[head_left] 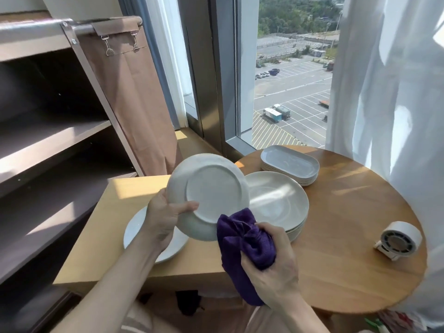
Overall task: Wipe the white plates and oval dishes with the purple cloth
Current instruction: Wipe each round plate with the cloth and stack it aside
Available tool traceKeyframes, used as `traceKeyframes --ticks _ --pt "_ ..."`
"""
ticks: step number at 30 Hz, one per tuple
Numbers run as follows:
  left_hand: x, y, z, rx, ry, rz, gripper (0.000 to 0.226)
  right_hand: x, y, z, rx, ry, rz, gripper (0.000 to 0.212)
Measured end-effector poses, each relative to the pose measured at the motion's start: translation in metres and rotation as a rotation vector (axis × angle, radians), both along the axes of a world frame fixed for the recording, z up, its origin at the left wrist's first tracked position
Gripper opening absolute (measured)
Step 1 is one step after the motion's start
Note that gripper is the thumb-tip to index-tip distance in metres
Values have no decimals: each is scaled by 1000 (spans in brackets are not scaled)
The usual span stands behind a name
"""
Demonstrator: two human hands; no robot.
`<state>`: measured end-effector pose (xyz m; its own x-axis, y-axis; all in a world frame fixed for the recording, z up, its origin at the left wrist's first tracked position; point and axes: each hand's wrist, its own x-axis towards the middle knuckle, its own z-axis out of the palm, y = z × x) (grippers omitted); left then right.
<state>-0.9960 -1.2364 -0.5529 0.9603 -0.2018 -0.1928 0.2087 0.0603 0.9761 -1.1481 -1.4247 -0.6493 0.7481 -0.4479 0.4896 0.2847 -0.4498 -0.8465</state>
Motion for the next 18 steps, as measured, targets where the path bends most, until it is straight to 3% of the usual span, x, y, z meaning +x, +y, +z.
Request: traceKeyframes --ticks 2,9,15,18 --pt "-4 13 7 114 -103 28 79 -1 6 -1 3 -10 12 58" --pt "-31 41 5 483 -532 96 54 14 19 2 -21 -2 66 60" --pt "-48 63 -20 923 -921 20 53 38 21 7 -31 12 92 56" --pt "-45 77 -36 1082 -1127 -29 41 41 24 -1 -21 17 109 53"
